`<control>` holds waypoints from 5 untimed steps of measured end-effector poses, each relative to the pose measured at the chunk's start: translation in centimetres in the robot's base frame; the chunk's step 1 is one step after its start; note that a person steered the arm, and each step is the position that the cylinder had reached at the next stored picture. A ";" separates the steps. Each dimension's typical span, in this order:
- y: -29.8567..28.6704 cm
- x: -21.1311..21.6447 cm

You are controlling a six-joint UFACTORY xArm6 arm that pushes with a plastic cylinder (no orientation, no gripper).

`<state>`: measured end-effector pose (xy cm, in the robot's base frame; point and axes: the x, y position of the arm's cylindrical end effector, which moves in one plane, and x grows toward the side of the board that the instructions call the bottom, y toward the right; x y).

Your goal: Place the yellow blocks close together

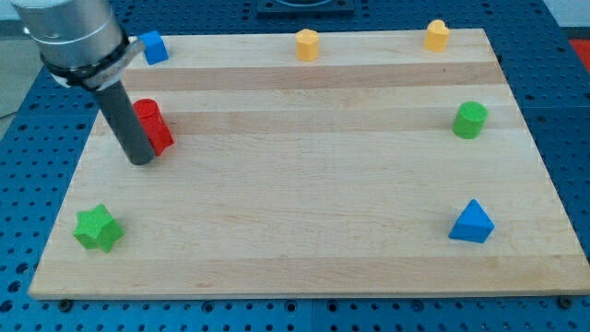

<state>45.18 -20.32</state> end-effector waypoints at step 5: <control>32.8 -13.8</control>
<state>31.43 12.48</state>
